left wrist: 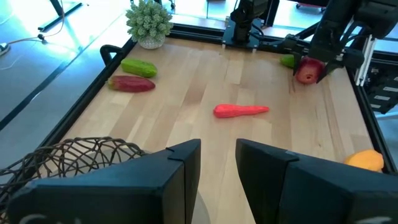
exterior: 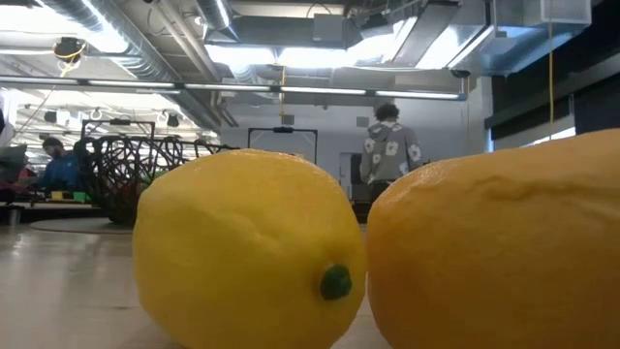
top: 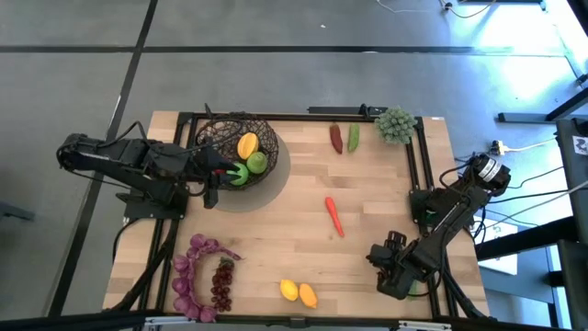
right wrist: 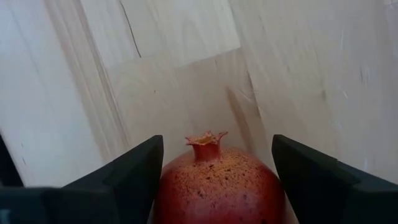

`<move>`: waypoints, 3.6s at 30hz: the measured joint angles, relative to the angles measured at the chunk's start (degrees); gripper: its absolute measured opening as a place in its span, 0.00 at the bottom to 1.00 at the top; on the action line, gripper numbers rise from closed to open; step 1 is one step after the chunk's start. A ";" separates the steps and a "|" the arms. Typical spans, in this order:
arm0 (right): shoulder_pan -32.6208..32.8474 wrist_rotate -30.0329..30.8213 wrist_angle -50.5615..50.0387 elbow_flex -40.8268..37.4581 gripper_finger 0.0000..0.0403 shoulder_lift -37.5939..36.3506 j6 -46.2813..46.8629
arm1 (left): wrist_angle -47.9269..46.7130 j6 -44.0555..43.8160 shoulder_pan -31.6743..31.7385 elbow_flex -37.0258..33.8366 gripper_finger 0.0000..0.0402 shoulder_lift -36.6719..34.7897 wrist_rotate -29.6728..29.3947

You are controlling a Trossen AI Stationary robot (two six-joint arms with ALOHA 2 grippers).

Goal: Build produce basket
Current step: Put the red pomegranate into the black wire basket

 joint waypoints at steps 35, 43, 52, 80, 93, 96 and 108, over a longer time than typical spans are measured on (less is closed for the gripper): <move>0.57 -0.16 2.03 -0.02 0.20 0.04 0.31 | 0.00 0.02 0.01 0.00 0.23 0.01 0.00; 0.57 -0.18 2.71 -0.02 0.06 0.04 0.38 | 0.01 0.02 0.01 0.00 0.23 0.02 0.00; 0.55 0.69 2.84 -0.04 0.04 0.04 0.44 | 0.00 0.02 0.00 0.00 0.23 0.02 0.00; -1.99 4.55 -8.13 5.63 0.71 -0.04 -10.41 | 0.00 0.04 0.02 0.00 0.23 0.00 0.00; -1.97 -2.16 -13.77 8.17 0.79 -0.11 -4.19 | 0.02 0.02 0.01 -0.01 0.23 0.01 0.00; -1.97 -2.12 -15.83 8.17 0.79 -0.11 -2.47 | 0.02 0.02 0.02 -0.02 0.23 0.00 0.00; -1.97 -1.85 -24.99 8.17 0.79 -0.11 22.99 | 0.02 0.02 0.00 -0.01 0.23 0.00 0.00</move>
